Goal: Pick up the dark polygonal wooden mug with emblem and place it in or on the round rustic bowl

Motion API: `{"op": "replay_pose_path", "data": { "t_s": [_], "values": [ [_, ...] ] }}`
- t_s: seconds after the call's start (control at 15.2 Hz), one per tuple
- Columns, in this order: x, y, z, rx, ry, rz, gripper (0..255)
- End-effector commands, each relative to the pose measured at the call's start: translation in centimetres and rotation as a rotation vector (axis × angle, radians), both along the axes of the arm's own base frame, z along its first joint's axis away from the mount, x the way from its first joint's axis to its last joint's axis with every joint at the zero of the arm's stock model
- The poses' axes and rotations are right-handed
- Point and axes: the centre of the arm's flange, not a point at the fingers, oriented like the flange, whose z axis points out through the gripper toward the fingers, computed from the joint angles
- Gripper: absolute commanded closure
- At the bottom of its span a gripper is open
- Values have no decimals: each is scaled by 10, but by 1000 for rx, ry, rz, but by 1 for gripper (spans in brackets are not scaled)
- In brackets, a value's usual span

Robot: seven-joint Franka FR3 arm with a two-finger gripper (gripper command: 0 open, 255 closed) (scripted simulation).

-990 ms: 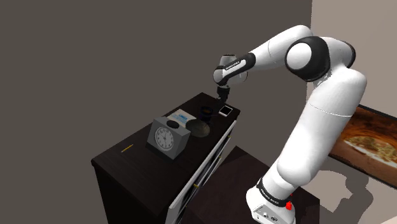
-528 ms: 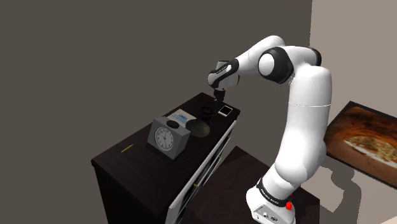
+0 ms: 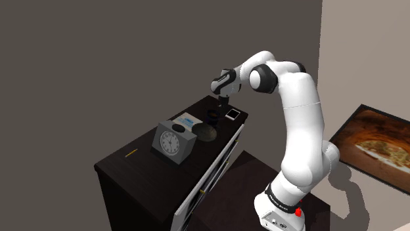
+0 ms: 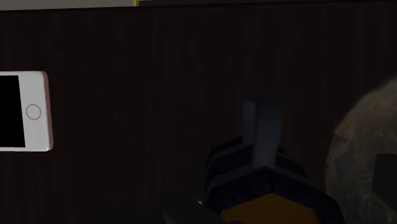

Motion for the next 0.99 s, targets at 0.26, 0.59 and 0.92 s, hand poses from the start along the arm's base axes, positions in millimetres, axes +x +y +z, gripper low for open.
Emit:
{"op": "replay_pose_path", "data": {
  "t_s": [0.26,0.59,0.92],
  "values": [
    [-3,-4,-31,0,-1,0,0],
    [-3,-4,-34,0,-1,0,0],
    [-3,-4,-34,0,-1,0,255]
  ]
}}
